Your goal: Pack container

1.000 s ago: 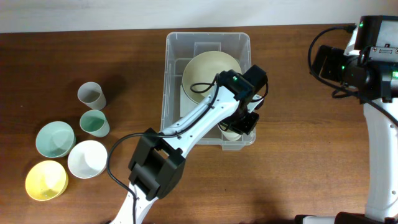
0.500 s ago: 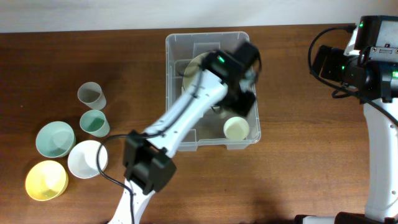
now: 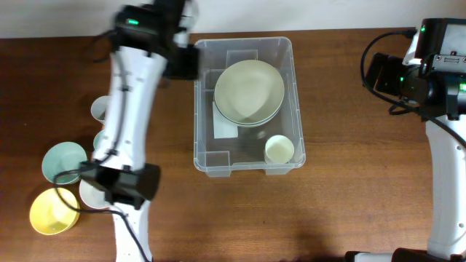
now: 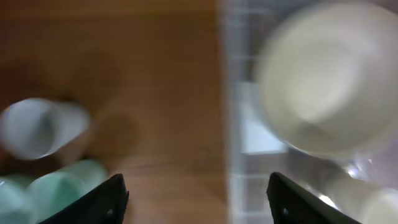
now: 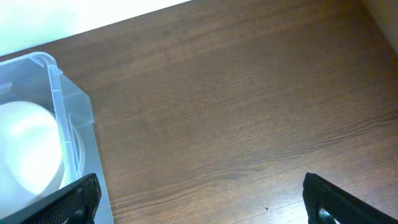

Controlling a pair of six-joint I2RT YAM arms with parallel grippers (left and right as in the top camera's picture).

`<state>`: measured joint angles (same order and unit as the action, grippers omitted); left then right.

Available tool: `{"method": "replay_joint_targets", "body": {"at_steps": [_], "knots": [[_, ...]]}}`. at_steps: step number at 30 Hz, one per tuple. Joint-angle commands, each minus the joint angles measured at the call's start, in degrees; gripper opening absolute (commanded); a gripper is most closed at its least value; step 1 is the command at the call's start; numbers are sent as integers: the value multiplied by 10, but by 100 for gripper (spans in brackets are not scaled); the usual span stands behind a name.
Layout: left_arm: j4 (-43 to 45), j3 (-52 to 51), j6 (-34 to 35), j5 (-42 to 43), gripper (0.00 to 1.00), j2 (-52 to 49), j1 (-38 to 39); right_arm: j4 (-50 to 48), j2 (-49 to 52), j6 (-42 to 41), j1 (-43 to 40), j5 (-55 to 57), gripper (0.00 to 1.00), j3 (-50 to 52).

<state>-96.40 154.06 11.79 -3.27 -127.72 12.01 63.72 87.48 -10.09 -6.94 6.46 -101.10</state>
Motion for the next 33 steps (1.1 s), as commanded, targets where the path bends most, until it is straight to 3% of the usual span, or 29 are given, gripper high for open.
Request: {"method": "replay_joint_targets", "body": {"at_steps": [1,12,22,33], "knots": [[-1,-9,22,-26,74,12,-68,0,7,4,-2,9,99,-4],[63,-137,25,-21,76,11,-187,2,15,4,-2,9,99,-4],[208,-357,25,-22,75,11,-195,4,15,4,-2,9,99,-4],[292,-424,6,-22,75,11,-201,5,15,8,-2,9,99,-4]]}}
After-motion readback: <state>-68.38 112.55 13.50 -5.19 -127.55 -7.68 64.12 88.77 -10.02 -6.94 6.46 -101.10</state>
